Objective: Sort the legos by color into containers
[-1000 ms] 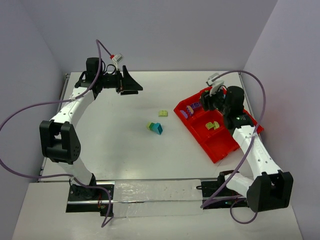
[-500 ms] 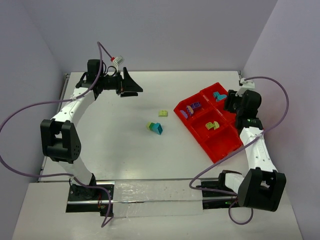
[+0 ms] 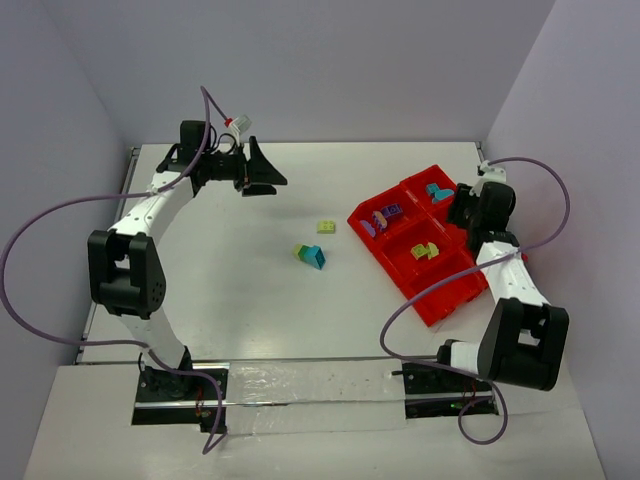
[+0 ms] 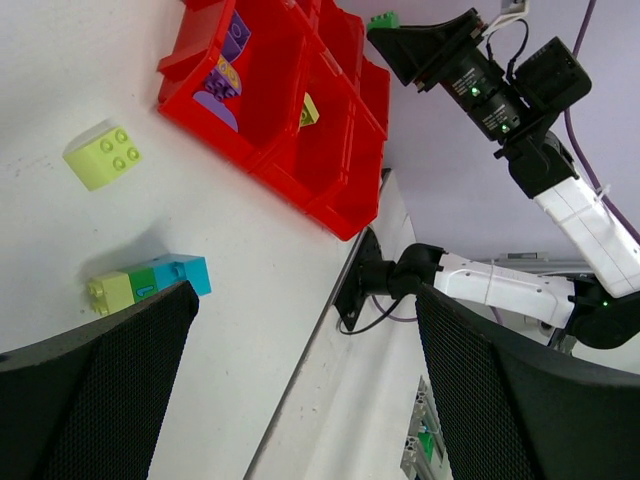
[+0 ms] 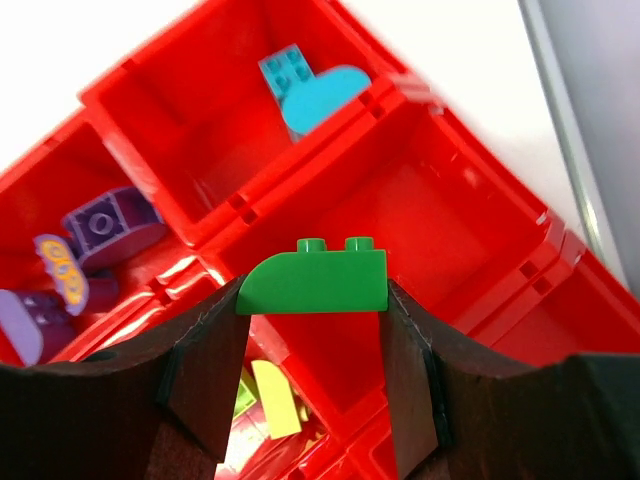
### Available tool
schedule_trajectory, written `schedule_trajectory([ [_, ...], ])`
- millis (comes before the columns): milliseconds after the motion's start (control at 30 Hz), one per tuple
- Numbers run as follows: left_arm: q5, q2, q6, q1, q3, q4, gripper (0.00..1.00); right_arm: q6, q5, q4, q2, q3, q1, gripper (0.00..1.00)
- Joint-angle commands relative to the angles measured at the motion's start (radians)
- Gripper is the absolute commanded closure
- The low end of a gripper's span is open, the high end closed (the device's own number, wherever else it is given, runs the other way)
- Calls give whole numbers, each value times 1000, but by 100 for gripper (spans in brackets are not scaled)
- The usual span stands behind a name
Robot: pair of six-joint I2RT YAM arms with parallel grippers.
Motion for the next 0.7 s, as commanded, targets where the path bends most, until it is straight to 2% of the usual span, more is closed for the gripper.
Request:
schedule_trajectory([
  [0, -9, 13, 23, 0, 62, -16, 2, 3, 32, 63, 55, 32, -7, 60],
  [167, -9, 24, 19, 0, 65, -15, 2, 4, 37, 62, 91, 40, -12, 52],
  [333, -11, 34, 22, 0, 78, -23, 2, 8, 40, 68, 95, 33, -13, 36],
  [667, -19, 28, 34, -1, 75, -38, 2, 14, 50, 70, 74, 36, -13, 26],
])
